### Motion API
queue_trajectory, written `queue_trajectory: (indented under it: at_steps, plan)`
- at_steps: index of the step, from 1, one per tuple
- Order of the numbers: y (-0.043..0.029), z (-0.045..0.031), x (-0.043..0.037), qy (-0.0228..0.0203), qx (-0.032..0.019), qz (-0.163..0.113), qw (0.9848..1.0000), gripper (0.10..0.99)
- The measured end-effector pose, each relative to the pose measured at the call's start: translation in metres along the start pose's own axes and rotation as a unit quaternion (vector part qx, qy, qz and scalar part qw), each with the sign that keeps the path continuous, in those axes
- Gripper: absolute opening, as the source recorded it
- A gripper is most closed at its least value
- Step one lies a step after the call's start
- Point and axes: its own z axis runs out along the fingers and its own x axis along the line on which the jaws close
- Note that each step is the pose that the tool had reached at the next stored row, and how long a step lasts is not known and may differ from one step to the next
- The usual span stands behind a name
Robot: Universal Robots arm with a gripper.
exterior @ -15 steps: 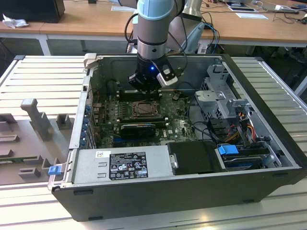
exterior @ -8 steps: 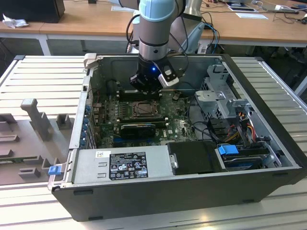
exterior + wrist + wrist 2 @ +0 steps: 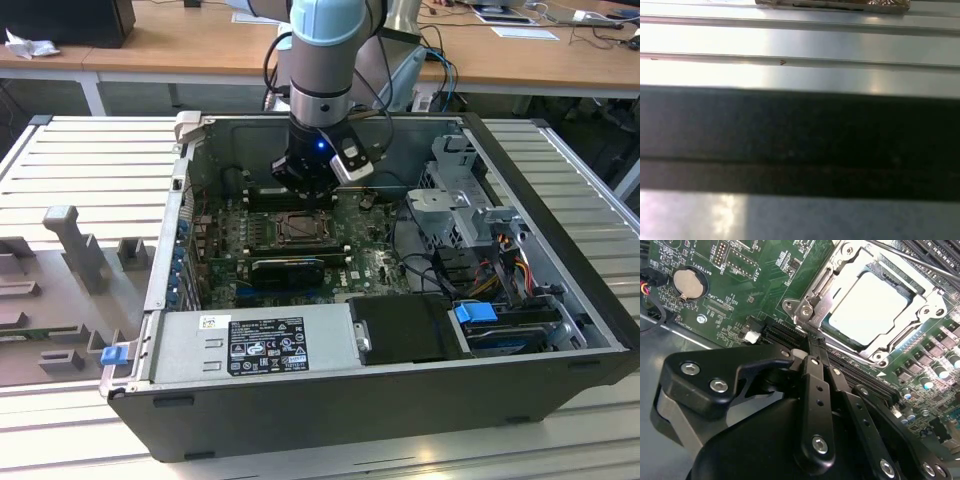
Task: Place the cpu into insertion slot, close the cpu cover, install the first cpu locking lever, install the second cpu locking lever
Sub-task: 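Install the first cpu locking lever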
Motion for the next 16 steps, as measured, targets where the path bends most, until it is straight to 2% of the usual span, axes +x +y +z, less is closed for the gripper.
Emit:
queue_trajectory:
  at_steps: [16]
  plan:
    - [-0.0025, 0.0024, -0.0003, -0.0001, 0.0004, 0.001, 1.0, 0.106]
